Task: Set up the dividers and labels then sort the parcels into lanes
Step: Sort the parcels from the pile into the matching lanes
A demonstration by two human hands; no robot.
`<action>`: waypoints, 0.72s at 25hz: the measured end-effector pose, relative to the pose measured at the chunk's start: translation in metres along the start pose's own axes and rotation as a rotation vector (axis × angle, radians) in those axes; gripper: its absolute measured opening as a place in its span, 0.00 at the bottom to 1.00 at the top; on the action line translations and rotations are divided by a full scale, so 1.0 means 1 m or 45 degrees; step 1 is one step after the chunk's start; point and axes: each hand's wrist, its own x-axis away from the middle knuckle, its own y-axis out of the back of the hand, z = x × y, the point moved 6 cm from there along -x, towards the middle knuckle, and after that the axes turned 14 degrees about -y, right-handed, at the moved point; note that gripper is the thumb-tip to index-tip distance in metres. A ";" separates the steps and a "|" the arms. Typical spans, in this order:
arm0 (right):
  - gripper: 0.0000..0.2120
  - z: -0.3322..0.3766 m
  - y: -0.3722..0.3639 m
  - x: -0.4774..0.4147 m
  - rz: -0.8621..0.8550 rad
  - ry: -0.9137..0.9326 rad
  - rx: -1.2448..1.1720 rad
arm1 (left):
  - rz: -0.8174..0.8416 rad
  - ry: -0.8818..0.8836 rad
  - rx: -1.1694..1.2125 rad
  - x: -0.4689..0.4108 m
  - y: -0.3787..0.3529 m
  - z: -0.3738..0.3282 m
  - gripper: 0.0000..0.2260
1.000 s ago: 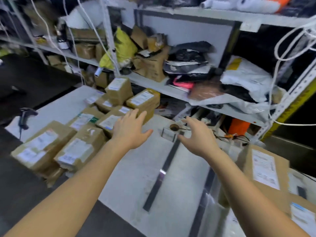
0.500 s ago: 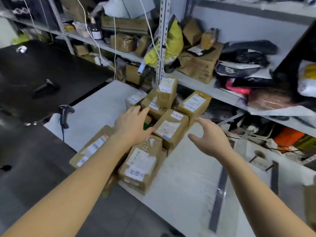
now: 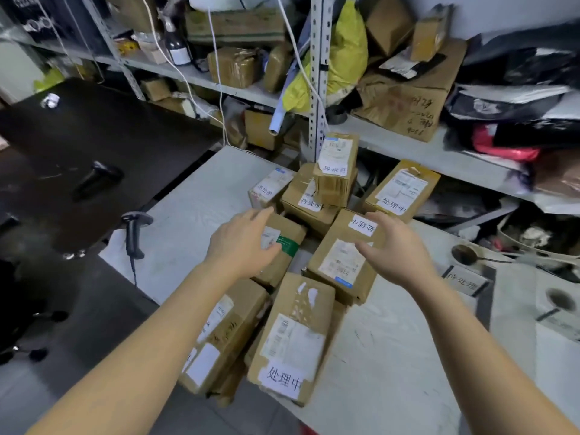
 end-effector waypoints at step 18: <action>0.33 -0.053 -0.085 0.013 0.028 -1.013 -1.242 | 0.343 -0.119 1.156 -0.096 -0.126 -0.051 0.25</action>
